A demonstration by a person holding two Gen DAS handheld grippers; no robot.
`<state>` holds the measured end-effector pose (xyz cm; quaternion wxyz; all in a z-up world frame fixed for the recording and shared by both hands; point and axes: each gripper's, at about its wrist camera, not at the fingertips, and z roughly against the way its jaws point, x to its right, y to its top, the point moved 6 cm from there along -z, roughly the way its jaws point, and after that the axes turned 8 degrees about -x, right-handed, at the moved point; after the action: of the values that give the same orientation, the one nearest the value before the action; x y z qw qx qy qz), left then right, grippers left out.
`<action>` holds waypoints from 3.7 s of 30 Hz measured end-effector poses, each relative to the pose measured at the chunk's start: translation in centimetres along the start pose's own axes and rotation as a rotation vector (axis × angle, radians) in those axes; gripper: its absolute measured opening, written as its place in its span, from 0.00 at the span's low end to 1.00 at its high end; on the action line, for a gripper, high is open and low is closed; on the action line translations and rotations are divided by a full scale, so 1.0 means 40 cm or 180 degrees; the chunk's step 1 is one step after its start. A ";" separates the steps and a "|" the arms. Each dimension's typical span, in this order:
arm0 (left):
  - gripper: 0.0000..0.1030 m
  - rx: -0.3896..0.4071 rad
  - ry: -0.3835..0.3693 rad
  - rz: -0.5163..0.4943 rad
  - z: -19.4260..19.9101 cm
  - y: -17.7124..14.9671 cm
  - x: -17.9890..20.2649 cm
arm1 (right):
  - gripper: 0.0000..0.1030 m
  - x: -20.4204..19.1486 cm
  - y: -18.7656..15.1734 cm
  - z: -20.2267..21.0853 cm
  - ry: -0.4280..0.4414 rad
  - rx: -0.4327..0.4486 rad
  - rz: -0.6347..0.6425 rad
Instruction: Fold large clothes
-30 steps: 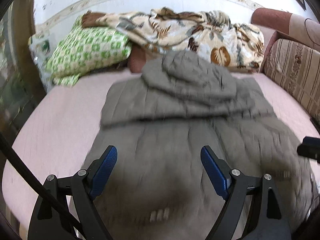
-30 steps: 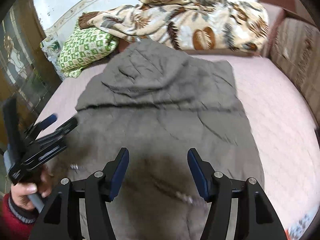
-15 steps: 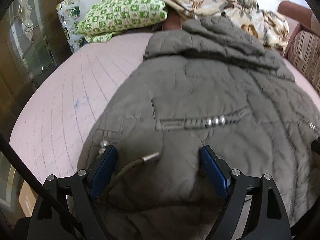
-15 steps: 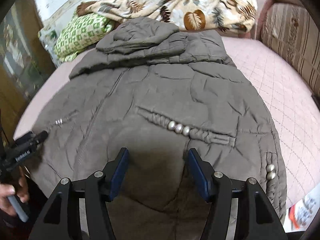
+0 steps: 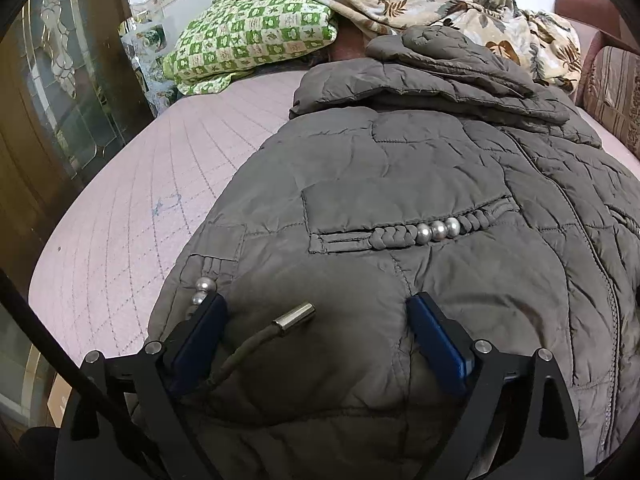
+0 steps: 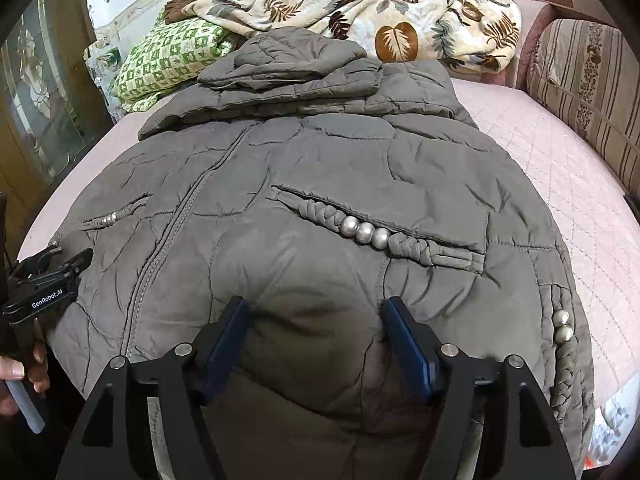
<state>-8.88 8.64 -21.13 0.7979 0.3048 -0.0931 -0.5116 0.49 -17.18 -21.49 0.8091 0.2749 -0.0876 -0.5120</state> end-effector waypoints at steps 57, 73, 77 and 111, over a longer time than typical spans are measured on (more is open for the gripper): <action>0.93 0.0162 -0.0581 0.0472 0.116 -0.004 -0.157 | 0.84 0.082 -0.003 0.160 0.0225 0.0411 -0.0221; 0.82 -0.0762 -0.1689 0.1520 0.000 -0.091 -0.319 | 0.85 0.455 -0.084 0.221 0.0501 0.0288 -0.1662; 0.82 -0.0796 -0.1687 0.1425 -0.006 -0.117 -0.266 | 0.85 0.492 -0.109 0.192 0.0678 0.0152 -0.1960; 0.88 -0.0249 -0.0775 0.0754 0.024 -0.130 -0.121 | 0.42 0.291 -0.156 0.085 0.0706 0.0045 -0.1578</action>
<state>-15.50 10.96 -22.61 0.8467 0.1963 -0.2044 -0.4503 -0.45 -30.63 -23.61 0.6617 0.3481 0.0679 -0.6606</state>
